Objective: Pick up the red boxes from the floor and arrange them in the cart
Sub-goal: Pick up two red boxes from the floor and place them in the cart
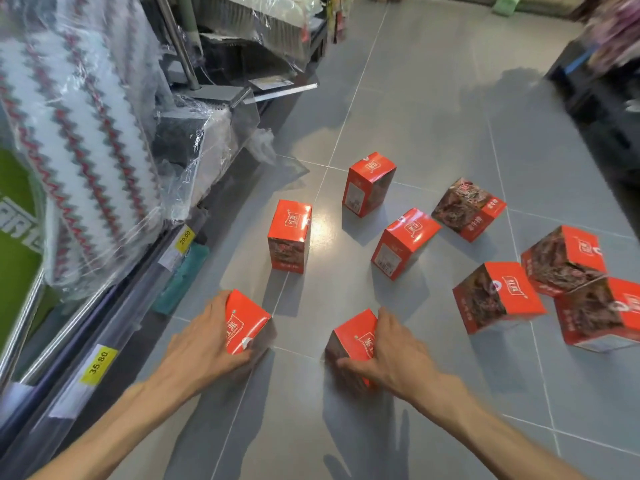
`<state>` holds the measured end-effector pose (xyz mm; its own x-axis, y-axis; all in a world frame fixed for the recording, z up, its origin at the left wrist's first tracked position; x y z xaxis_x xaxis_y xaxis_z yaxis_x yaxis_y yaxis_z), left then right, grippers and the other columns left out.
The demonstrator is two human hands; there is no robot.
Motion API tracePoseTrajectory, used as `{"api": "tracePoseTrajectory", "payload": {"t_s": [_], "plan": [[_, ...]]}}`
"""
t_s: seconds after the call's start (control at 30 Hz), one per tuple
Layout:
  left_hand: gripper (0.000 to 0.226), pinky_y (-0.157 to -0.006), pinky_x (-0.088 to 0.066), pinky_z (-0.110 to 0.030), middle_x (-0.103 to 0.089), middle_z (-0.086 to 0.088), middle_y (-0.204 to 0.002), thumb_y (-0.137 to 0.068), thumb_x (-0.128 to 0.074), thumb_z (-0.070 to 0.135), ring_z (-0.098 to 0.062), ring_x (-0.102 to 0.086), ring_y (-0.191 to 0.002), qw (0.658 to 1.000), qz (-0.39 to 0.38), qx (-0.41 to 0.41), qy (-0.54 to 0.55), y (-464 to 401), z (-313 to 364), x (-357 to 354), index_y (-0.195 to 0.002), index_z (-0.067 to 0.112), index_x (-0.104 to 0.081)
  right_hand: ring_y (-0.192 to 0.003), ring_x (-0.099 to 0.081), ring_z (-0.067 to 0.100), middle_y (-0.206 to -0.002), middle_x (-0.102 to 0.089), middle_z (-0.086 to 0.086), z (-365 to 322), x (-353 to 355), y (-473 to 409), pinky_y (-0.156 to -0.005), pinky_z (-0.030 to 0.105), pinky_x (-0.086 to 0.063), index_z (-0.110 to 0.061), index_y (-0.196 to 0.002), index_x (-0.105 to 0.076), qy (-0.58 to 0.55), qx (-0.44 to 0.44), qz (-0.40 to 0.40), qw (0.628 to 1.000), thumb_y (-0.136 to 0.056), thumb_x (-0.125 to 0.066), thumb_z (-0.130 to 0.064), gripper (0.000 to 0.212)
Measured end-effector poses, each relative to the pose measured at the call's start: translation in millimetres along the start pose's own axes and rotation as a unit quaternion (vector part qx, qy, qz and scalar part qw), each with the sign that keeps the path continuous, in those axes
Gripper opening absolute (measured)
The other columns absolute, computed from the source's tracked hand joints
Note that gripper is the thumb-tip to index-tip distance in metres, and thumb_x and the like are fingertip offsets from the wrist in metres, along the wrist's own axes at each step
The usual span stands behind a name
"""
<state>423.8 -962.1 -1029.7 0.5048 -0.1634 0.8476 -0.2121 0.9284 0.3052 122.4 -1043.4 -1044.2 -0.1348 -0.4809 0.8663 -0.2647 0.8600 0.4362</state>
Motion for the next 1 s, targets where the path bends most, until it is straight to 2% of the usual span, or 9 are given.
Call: {"api": "tracePoseTrajectory", "payload": {"t_s": [0.1, 0.17, 0.23, 0.33, 0.5, 0.6, 0.8, 0.9, 1.0], "plan": [[0.108, -0.082, -0.043, -0.039, -0.042, 0.006, -0.145, -0.065, -0.06, 0.078, -0.019, -0.052, -0.119, 1.0, -0.005, -0.029, 0.0, 0, 6, -1, -0.149, 0.033, -0.01, -0.119, -0.055, 0.032, -0.135, -0.043, 0.004, -7, -14, -1, -0.089, 0.046, -0.049, -0.015, -0.147, -0.02, 0.019, -0.007, -0.009, 1.0, -0.069, -0.066, -0.083, 0.113], [0.107, -0.08, -0.042, -0.036, -0.043, 0.008, -0.142, -0.064, -0.055, 0.081, -0.015, -0.051, -0.114, 0.999, -0.001, -0.043, 0.006, -1, 9, 2, -0.148, 0.034, -0.011, -0.112, -0.056, 0.033, -0.131, -0.043, 0.006, -12, -16, -2, -0.081, 0.044, -0.047, -0.014, -0.142, -0.022, 0.03, -0.002, -0.001, 1.0, -0.074, -0.072, -0.068, 0.1], [0.103, -0.076, -0.041, -0.034, -0.046, 0.011, -0.136, -0.066, -0.06, 0.079, -0.011, -0.05, -0.104, 0.998, 0.007, -0.057, 0.009, -3, 15, 7, -0.147, 0.034, -0.014, -0.106, -0.057, 0.033, -0.125, -0.045, 0.005, -13, -16, -4, -0.077, 0.042, -0.046, -0.017, -0.137, -0.027, 0.018, 0.008, -0.001, 1.0, -0.075, -0.07, -0.057, 0.085], [0.095, -0.075, -0.041, -0.035, -0.048, 0.013, -0.13, -0.072, -0.068, 0.07, -0.01, -0.051, -0.099, 0.997, 0.031, -0.072, 0.001, -8, 25, 15, -0.144, 0.037, -0.017, -0.102, -0.057, 0.03, -0.119, -0.049, 0.0, -11, -7, -10, -0.079, 0.044, -0.049, -0.024, -0.126, -0.031, -0.019, 0.028, 0.005, 0.999, -0.07, -0.067, -0.059, 0.075], [0.094, -0.08, -0.049, -0.038, -0.048, 0.017, -0.122, -0.073, -0.068, 0.066, -0.011, -0.053, -0.103, 0.996, 0.03, -0.081, -0.008, -30, 48, 42, -0.144, 0.04, -0.012, -0.11, -0.058, 0.025, -0.128, -0.05, -0.004, -15, 40, -25, -0.082, 0.044, -0.052, -0.03, -0.138, -0.025, -0.054, 0.06, 0.036, 0.996, -0.071, -0.066, -0.066, 0.087], [0.09, -0.075, -0.049, -0.037, -0.05, 0.017, -0.112, -0.07, -0.067, 0.061, -0.009, -0.052, -0.095, 0.995, 0.044, -0.095, -0.003, -38, 75, 77, -0.142, 0.039, -0.017, -0.111, -0.058, 0.022, -0.13, -0.05, -0.005, -22, 92, -25, -0.08, 0.042, -0.051, -0.034, -0.14, -0.021, -0.056, 0.074, 0.058, 0.994, -0.073, -0.068, -0.061, 0.086], [0.086, -0.08, -0.049, -0.039, -0.047, 0.02, -0.119, -0.069, -0.063, 0.063, -0.011, -0.054, -0.106, 0.993, 0.046, -0.112, 0.012, -26, 147, 193, -0.14, 0.04, -0.02, -0.107, -0.058, 0.024, -0.119, -0.051, -0.008, -46, 244, 8, -0.081, 0.046, -0.052, -0.034, -0.136, -0.023, -0.05, 0.07, 0.068, 0.994, -0.069, -0.066, -0.055, 0.082], [0.089, -0.082, -0.046, -0.038, -0.044, 0.02, -0.116, -0.068, -0.056, 0.069, -0.013, -0.053, -0.109, 0.993, 0.038, -0.111, 0.011, -3, 194, 273, -0.141, 0.039, -0.016, -0.103, -0.059, 0.02, -0.11, -0.051, -0.013, -67, 336, 40, -0.079, 0.045, -0.052, -0.039, -0.125, -0.031, -0.048, 0.074, 0.087, 0.992, -0.066, -0.066, -0.061, 0.072], [0.086, -0.08, -0.046, -0.037, -0.047, 0.021, -0.108, -0.067, -0.06, 0.08, -0.013, -0.056, -0.103, 0.995, 0.044, -0.092, 0.021, 23, 239, 363, -0.135, 0.046, -0.02, -0.099, -0.059, 0.015, -0.106, -0.051, -0.017, -94, 437, 81, -0.078, 0.042, -0.052, -0.04, -0.121, -0.035, -0.042, 0.082, 0.111, 0.989, -0.066, -0.064, -0.072, 0.07]]}}
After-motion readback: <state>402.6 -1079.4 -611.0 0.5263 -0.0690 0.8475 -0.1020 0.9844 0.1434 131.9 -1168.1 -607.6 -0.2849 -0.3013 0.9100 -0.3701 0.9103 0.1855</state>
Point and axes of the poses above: each hand's wrist, its own y-axis away from the middle knuckle, its own x-axis out of the back of the hand, z = x × y, the point moved 8 cm from there along -y, towards the middle knuckle
